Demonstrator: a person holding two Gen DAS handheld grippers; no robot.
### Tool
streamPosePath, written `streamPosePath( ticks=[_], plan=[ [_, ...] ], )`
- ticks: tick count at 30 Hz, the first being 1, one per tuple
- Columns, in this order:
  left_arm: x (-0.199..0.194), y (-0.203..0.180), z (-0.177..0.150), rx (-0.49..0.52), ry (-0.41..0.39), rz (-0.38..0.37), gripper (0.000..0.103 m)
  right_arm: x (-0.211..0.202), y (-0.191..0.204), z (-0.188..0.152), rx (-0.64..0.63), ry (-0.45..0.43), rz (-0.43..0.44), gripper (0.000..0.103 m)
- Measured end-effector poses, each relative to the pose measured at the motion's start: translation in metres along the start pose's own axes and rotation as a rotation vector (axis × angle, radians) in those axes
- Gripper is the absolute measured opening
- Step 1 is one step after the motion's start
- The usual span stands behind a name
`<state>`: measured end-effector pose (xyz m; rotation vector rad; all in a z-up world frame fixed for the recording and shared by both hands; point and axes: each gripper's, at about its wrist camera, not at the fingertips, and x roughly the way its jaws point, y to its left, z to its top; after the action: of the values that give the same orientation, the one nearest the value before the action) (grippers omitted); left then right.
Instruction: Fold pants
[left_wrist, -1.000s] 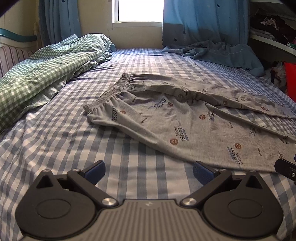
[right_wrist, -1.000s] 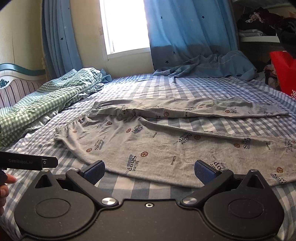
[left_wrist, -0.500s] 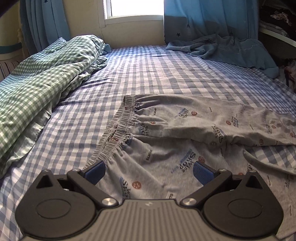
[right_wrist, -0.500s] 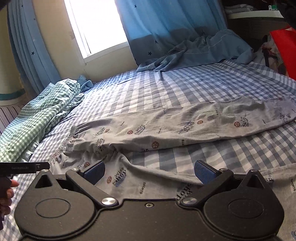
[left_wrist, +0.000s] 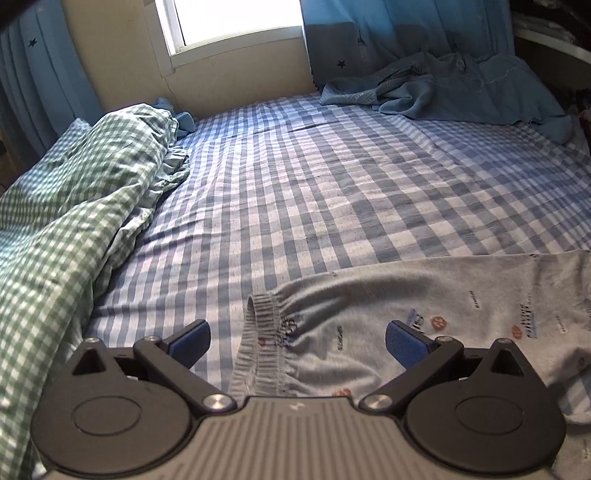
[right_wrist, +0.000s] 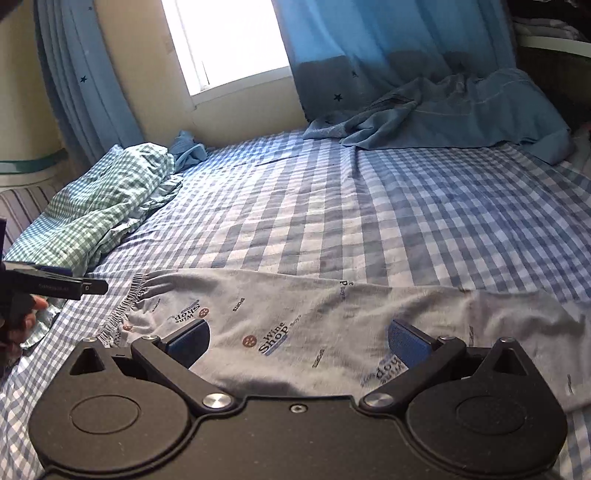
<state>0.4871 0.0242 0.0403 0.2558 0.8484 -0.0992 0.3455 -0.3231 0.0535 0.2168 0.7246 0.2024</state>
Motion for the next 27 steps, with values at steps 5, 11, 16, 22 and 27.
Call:
streamPosePath(
  ticks=[5,11,16,22,27],
  plan=[
    [0.049,-0.005,0.033,0.12,-0.016,-0.017,0.103,0.06,-0.032,0.043,-0.14,0.074,0.122,0.103],
    [0.105,-0.001,0.061,0.182,0.037,-0.09,0.103,0.13,-0.065,0.077,-0.217,0.179,0.206,0.102],
    [0.157,-0.001,0.07,0.208,0.188,-0.087,0.103,0.174,-0.084,0.082,-0.191,0.264,0.24,0.095],
    [0.162,-0.011,0.065,0.32,0.204,-0.213,0.102,0.193,-0.082,0.076,-0.237,0.306,0.343,0.084],
    [0.169,-0.016,0.068,0.375,0.233,-0.253,0.091,0.201,-0.069,0.073,-0.302,0.325,0.374,0.067]
  ],
)
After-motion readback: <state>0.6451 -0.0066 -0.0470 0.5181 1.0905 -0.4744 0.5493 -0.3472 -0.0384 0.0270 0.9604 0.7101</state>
